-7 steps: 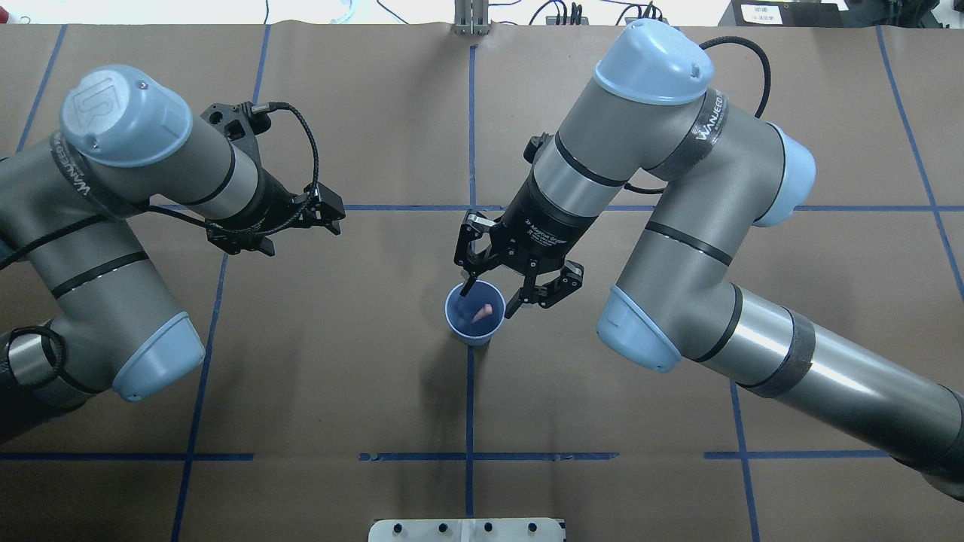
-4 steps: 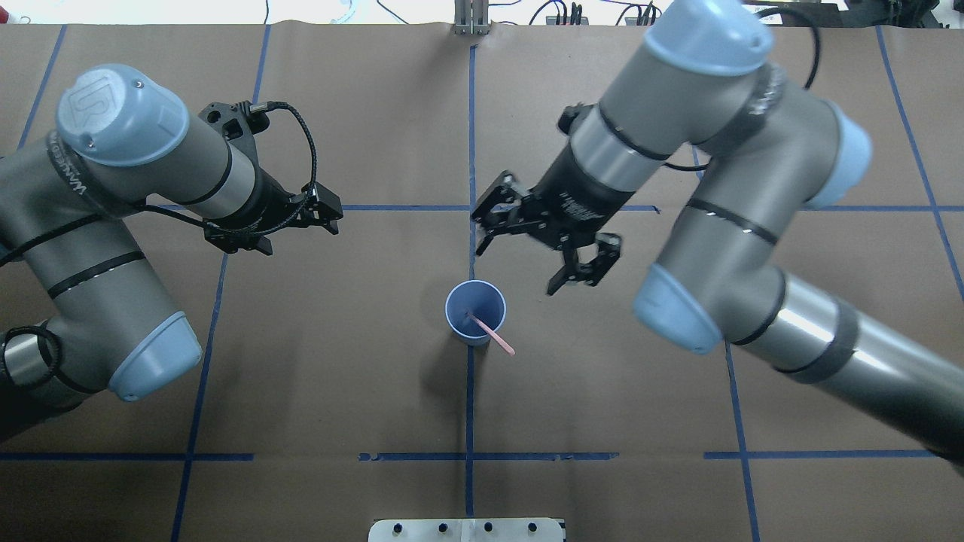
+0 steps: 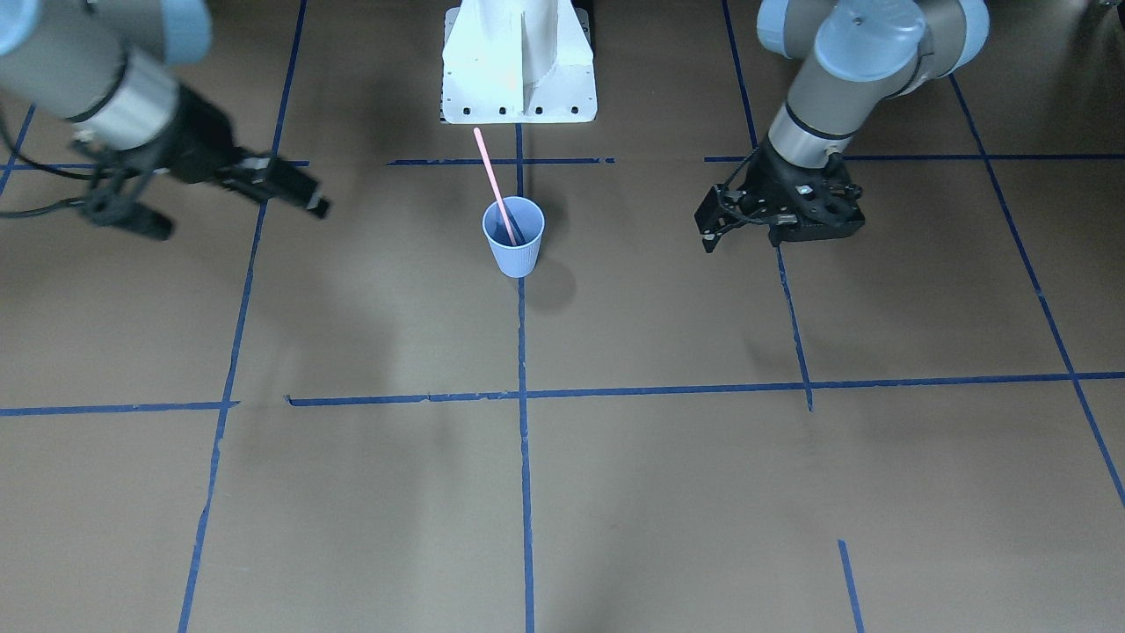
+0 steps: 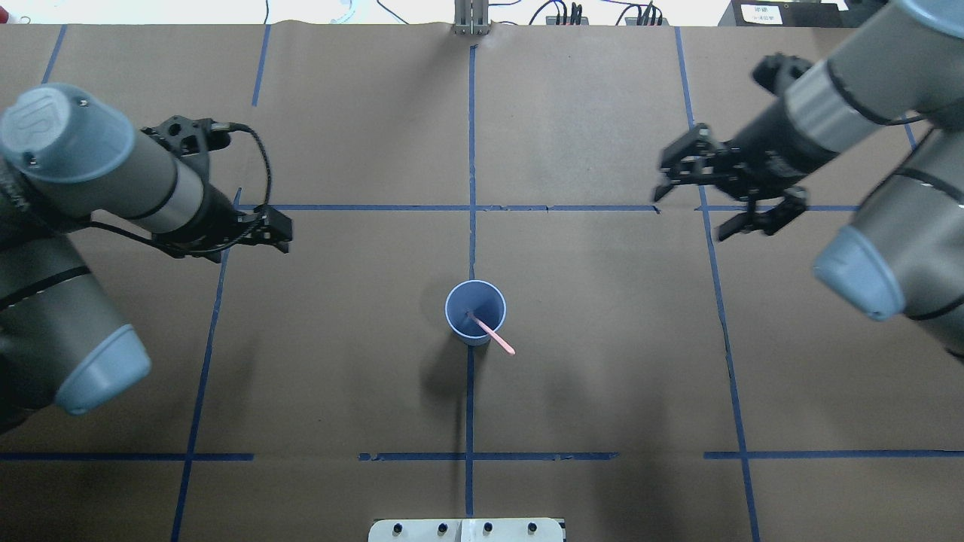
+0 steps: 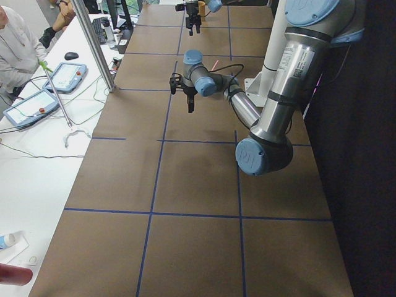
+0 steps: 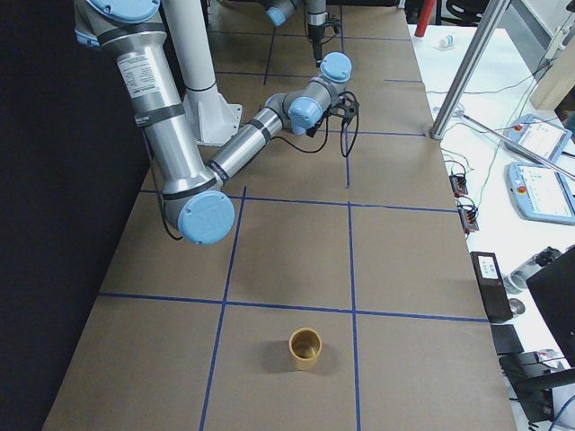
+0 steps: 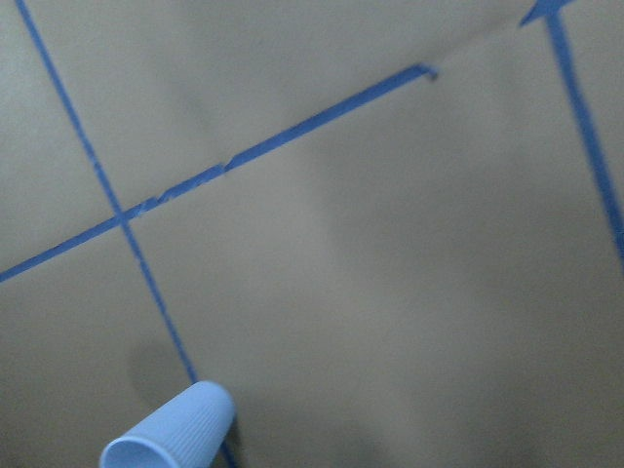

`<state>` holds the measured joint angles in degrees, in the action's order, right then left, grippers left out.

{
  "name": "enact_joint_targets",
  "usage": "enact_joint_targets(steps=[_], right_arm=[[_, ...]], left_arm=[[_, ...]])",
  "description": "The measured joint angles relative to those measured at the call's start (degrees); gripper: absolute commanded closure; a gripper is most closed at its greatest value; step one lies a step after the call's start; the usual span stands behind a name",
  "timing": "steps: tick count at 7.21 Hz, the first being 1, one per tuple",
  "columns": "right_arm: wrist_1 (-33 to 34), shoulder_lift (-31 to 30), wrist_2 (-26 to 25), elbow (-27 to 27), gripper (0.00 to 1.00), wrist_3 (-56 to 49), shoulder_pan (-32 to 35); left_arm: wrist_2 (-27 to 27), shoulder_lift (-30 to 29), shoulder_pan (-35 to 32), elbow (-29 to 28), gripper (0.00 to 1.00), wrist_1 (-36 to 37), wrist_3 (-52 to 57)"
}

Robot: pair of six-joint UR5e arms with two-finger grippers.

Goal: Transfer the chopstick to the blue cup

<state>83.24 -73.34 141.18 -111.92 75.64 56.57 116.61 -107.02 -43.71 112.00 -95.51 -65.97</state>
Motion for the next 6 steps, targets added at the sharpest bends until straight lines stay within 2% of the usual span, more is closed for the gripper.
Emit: enact_joint_targets(steps=[4,6], right_arm=[[-0.1,-18.8,-6.5,2.7,0.01,-46.8,14.7],[0.2,-23.4,-6.3,7.1,0.01,-66.4,23.4]], left_arm=[[2.0,14.3,-6.9,6.8,0.0,0.2,20.0],[8.9,20.0,-17.8,6.8,0.0,0.9,38.8]])
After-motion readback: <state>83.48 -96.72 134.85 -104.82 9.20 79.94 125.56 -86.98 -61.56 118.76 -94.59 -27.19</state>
